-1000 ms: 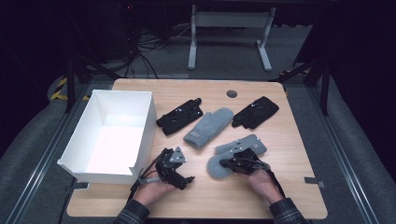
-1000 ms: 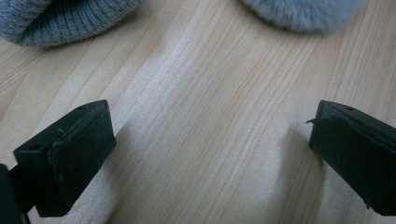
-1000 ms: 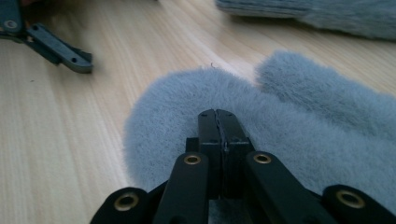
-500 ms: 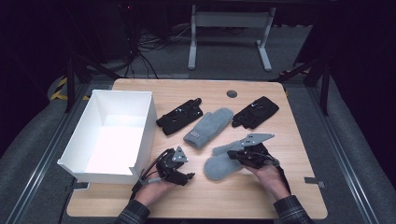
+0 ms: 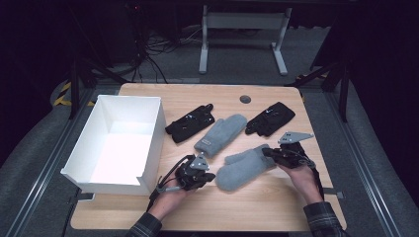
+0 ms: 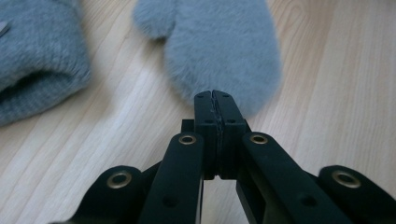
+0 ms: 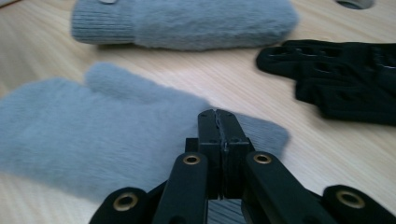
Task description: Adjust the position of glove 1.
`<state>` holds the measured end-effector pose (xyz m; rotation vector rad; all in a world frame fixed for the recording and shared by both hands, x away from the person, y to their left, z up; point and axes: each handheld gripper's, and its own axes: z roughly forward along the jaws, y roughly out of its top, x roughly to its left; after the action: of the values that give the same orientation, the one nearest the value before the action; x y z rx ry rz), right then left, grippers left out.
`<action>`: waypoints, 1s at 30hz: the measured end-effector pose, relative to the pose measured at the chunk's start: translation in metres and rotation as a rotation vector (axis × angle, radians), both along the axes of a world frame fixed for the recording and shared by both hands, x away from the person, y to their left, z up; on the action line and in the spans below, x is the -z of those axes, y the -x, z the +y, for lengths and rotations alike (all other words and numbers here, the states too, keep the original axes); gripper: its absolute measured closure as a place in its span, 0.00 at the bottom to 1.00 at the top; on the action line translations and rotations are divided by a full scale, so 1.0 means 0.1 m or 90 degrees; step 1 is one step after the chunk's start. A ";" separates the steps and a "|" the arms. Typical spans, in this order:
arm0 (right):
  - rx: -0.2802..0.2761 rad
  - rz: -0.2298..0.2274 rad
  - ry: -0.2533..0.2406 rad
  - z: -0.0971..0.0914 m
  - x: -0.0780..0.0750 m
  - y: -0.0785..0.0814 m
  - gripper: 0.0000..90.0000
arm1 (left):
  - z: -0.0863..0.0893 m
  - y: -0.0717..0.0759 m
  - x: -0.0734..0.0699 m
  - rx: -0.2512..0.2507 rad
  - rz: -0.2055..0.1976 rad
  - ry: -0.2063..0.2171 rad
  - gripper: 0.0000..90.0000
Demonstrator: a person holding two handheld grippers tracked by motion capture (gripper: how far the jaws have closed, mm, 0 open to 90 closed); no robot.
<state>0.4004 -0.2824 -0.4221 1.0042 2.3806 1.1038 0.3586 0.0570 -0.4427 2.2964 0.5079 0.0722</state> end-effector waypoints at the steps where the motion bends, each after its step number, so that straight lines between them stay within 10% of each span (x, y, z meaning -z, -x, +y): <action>1: 0.004 0.000 0.001 -0.03 0.00 -0.01 1.00 | -0.03 0.00 0.00 0.004 0.001 0.002 1.00; 14: 0.024 0.023 0.022 -0.15 0.15 -0.20 1.00 | -0.36 -0.04 0.09 0.032 0.002 -0.033 1.00; 30: 0.016 0.046 0.038 -0.24 0.15 0.11 1.00 | -0.39 -0.22 0.10 -0.015 0.004 -0.051 1.00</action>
<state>0.3893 -0.3062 -0.4366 1.0672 2.4356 0.9976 0.3802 0.0179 -0.4523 2.3689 0.5448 0.0980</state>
